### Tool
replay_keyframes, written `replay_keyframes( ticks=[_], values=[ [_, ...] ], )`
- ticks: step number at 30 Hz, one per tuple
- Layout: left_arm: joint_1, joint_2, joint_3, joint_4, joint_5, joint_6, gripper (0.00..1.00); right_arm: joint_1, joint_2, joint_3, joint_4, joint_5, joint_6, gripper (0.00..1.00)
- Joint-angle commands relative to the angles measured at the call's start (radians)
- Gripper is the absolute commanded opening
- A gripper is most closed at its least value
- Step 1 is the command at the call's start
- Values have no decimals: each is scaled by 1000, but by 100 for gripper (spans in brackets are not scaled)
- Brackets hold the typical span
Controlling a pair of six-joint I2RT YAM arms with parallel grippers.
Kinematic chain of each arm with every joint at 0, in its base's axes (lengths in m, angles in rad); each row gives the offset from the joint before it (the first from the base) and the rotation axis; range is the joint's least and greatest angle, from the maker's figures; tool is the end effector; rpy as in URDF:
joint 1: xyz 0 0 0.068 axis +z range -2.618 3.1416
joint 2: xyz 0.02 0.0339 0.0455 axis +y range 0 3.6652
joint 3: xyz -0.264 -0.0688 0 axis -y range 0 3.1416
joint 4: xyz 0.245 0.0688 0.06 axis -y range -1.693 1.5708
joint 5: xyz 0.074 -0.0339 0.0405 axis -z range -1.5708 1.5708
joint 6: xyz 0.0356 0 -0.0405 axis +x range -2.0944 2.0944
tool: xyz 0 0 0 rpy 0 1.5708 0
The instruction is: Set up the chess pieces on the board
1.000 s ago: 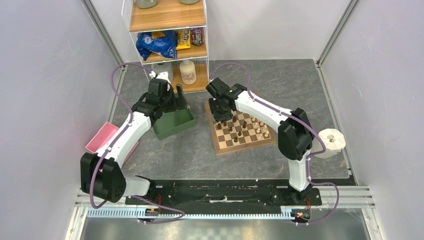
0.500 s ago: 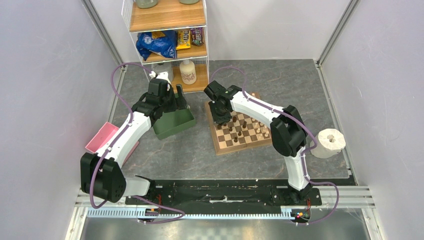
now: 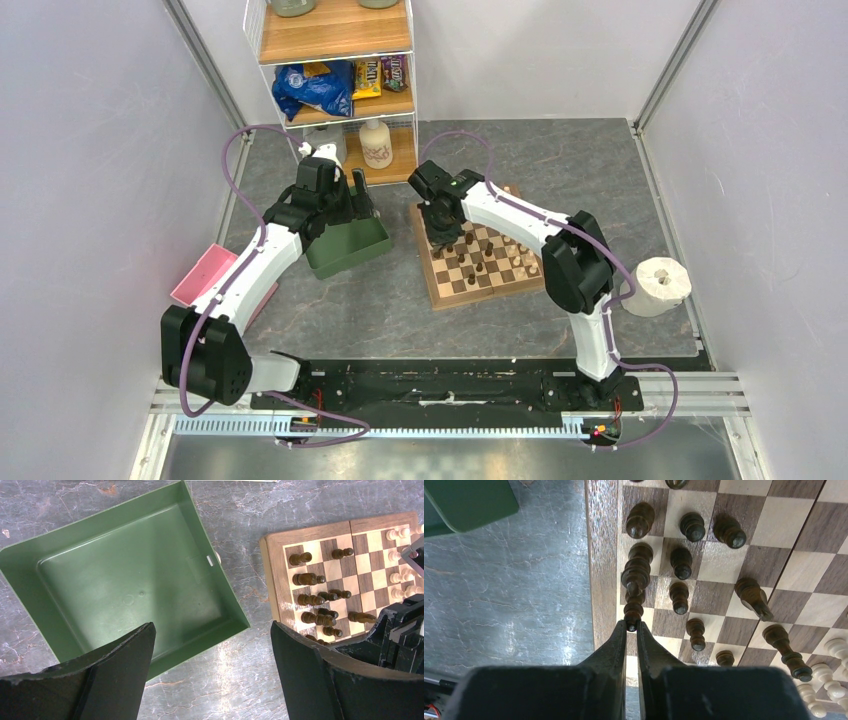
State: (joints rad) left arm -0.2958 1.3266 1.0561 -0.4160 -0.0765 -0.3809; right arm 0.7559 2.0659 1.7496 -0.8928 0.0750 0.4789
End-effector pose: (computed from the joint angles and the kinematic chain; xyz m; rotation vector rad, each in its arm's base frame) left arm 0.2811 -0.0828 0.2926 -0.1376 2.2654 -0.2747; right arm 0.3189 0.2969 0.2242 -0.3670 2.7721 0.2104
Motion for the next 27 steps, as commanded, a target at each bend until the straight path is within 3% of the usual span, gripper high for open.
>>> replay_keyframes(
  ticks=[1, 20, 27],
  values=[
    [6, -11, 1, 34, 0, -25, 92, 14, -72, -35, -22, -20, 10, 10],
    [5, -4, 2, 37, 7, -27, 92, 26, -86, -76, -29, -23, 22, 12],
    [5, -4, 1, 37, 8, -29, 92, 26, -89, -73, -27, -20, 21, 28]
  ],
)
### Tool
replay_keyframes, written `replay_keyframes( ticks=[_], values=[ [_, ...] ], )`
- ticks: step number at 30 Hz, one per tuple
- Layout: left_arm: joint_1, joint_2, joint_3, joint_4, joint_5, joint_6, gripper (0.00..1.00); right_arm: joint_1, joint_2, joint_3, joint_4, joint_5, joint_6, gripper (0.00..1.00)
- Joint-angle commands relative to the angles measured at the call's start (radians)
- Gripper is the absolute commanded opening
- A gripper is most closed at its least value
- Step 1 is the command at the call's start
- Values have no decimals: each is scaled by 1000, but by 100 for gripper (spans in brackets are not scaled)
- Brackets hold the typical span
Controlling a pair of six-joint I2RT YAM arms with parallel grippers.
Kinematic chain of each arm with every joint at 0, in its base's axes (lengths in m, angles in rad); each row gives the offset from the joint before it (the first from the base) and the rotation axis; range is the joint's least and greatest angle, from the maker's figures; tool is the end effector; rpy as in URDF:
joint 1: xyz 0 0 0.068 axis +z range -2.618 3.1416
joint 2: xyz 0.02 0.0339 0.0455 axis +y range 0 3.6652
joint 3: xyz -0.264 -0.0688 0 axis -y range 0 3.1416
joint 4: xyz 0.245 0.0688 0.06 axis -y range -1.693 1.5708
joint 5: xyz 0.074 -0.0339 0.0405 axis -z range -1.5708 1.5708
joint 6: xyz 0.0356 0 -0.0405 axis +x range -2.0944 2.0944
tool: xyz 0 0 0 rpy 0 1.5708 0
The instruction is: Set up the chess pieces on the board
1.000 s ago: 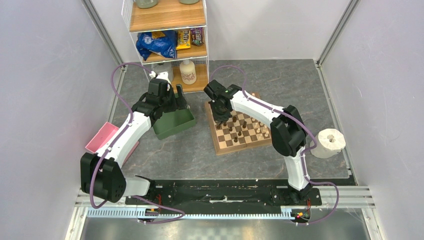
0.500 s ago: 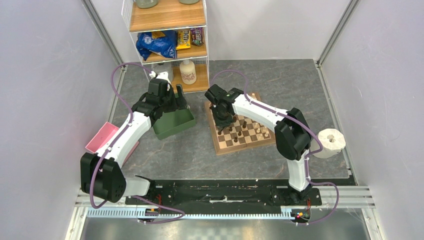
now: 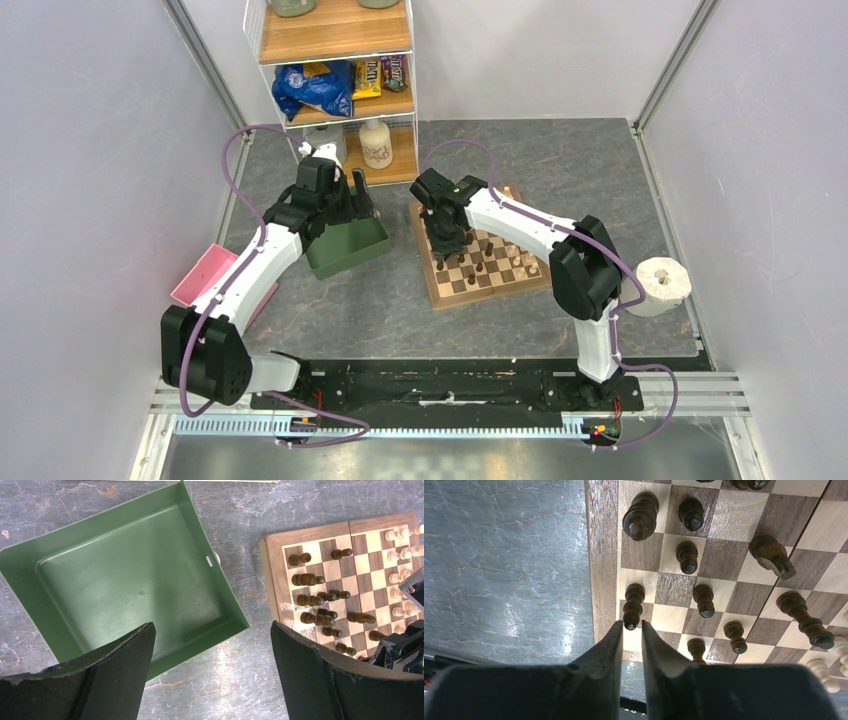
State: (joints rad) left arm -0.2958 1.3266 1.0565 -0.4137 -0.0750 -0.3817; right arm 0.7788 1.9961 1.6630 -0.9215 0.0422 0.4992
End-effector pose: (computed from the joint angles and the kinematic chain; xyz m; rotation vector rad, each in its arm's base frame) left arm 0.2812 -0.0829 0.2929 -0.1377 2.2631 -0.2777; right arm 0.2958 0.2898 0.2264 -0.3882 2.8279 0.2231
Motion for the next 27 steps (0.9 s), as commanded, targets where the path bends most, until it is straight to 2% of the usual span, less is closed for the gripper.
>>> replay_keyframes(
  ticks=[1, 8, 11, 20, 27],
  values=[
    [5, -3, 0, 36, 7, -27, 92, 4, -22, 13, 4, 10, 0, 30],
    [5, -8, -1, 33, 4, -26, 92, -3, -84, 37, -5, 51, -4, 44],
    [4, -9, 0, 34, 3, -26, 92, -35, -128, 31, -13, 98, 5, 46],
    [6, -7, 0, 35, 9, -28, 92, -212, -201, -119, -8, 127, 64, 49],
    [6, -4, 0, 33, 3, -26, 92, -252, -165, -161, -2, 89, 82, 48]
  ],
)
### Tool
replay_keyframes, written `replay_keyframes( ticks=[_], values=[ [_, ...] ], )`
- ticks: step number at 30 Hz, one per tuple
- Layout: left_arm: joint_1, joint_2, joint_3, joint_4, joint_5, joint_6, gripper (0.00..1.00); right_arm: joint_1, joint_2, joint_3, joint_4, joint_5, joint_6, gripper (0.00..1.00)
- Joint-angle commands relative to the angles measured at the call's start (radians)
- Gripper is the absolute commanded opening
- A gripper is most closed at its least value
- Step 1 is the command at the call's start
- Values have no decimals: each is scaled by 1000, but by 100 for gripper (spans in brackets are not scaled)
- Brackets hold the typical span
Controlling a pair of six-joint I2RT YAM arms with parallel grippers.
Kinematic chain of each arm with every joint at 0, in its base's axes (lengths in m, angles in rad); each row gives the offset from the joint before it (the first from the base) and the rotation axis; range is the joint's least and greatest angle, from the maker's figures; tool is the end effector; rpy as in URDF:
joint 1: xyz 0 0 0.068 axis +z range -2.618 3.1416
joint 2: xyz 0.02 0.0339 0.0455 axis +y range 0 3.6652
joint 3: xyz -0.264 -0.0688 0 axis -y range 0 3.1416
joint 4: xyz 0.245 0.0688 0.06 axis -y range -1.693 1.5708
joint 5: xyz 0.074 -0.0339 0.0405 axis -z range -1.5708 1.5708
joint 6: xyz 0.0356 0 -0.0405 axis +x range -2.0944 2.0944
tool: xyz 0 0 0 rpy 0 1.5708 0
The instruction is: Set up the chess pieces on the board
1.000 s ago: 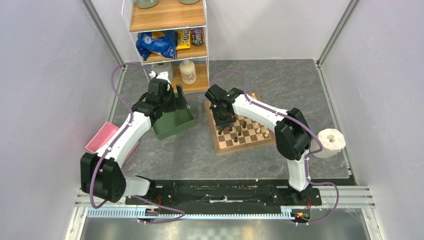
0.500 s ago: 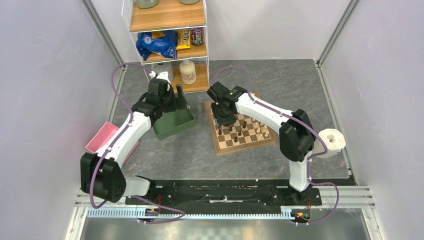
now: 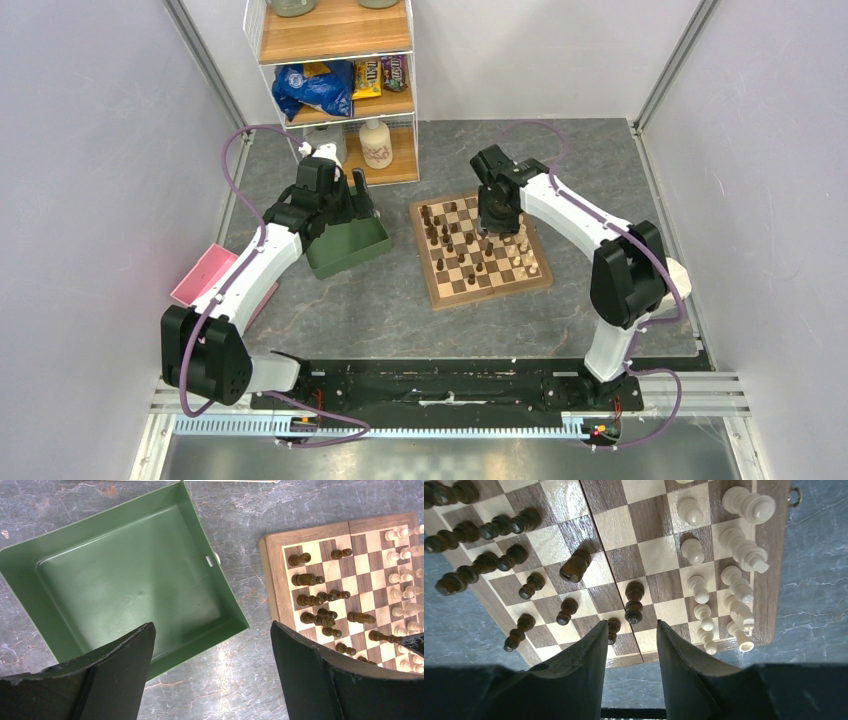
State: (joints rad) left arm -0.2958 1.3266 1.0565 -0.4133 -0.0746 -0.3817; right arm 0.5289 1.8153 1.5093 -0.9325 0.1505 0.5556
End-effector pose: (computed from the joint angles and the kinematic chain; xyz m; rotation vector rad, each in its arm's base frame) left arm 0.2812 -0.0829 0.2930 -0.1375 2.2628 -0.2782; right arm 0.3232 0.1827 0.2498 0.0722 2.7790 0.0611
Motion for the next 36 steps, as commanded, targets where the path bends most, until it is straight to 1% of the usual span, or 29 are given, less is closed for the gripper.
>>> replay_keyframes(
  ticks=[1, 11, 14, 16, 18, 19, 22, 28, 33, 36],
  values=[
    [5, -4, 0, 33, 4, -26, 92, -3, 23, -8, 11, -22, 24, 47],
    [4, 4, 3, 34, 6, -25, 92, -5, 70, -12, 21, -9, 16, 35],
    [5, 4, 2, 33, 6, -26, 92, -5, 74, -13, 24, 2, 7, 23],
    [4, 4, 2, 33, 7, -26, 92, -4, 72, -11, 26, 11, -1, 19],
    [5, 4, 3, 33, 7, -25, 92, -3, 64, -6, 23, 21, -14, 11],
    [5, 2, 3, 33, 6, -26, 92, -2, 56, -2, 18, 31, -20, 10],
    [5, 2, 3, 34, 6, -24, 92, 8, 22, 27, -10, 46, -38, 9],
    [5, 6, 5, 35, 17, -29, 92, 76, -32, 124, -22, -14, -49, 9],
    [4, 3, 4, 34, 17, -29, 92, 149, 34, 213, -6, -80, -41, 10],
    [6, -6, 1, 35, 12, -26, 92, 172, 86, 253, -1, -99, -38, 10]
  ],
)
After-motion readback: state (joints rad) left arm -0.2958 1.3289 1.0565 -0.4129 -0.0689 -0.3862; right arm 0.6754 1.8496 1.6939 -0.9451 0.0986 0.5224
